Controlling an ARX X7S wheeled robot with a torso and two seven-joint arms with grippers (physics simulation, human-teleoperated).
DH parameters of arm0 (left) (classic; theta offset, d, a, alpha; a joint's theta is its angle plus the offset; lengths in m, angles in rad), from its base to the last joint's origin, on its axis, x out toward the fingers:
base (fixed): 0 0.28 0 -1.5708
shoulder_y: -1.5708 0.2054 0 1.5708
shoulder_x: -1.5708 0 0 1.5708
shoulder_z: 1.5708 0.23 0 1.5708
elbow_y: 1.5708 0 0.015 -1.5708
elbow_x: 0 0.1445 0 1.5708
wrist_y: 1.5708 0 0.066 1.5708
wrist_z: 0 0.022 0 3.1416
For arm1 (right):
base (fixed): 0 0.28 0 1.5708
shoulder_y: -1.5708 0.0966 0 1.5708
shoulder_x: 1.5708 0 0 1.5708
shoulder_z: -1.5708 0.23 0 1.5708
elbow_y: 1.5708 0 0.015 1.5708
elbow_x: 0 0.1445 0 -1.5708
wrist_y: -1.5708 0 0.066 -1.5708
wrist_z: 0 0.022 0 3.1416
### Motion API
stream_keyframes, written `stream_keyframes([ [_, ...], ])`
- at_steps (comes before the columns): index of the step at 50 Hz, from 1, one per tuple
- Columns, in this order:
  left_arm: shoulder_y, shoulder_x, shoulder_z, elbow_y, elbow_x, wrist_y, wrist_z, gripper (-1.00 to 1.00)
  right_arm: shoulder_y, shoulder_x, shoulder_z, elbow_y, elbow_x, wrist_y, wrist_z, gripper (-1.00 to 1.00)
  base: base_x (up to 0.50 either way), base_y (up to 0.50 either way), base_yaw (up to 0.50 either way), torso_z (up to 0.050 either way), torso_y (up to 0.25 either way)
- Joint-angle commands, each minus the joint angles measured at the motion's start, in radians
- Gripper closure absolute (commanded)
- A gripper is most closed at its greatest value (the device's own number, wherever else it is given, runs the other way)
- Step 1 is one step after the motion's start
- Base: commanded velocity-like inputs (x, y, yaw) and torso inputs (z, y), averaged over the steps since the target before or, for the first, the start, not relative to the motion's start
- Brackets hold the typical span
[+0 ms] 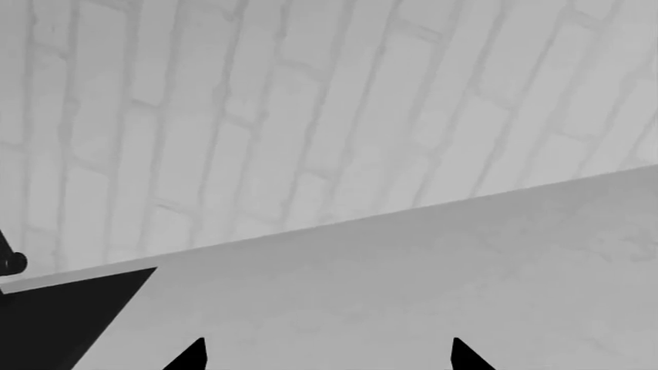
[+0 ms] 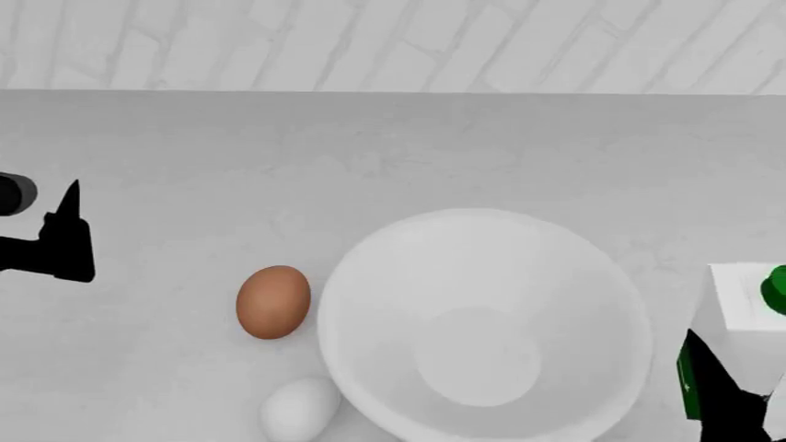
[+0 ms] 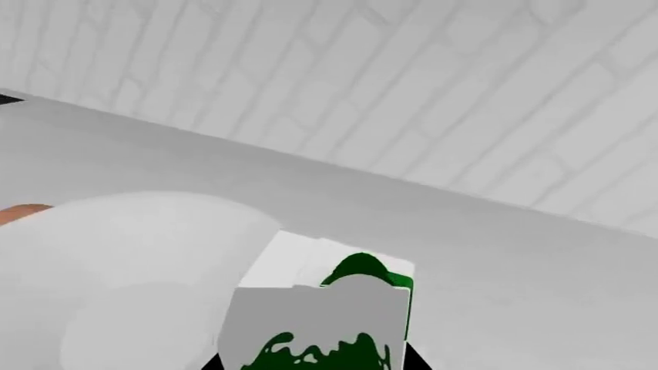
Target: Place the eggs and milk next to the bowl.
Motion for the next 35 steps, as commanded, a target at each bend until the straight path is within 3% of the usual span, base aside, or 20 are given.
stream_keyframes([
  [1, 0.000, 0.014, -0.016, -0.020, -0.031, -0.012, 0.025, -1.00, -0.006, -0.004, -0.001, -0.005, -0.040, -0.027, -0.093, 1.00, 0.00, 0.00, 0.00, 0.000, 0.000],
  [35, -0.005, 0.019, -0.001, -0.051, -0.023, 0.007, 0.034, -1.00, -0.014, -0.044, -0.043, 0.051, -0.081, -0.061, -0.118, 1.00, 0.00, 0.00, 0.00, 0.000, 0.000],
])
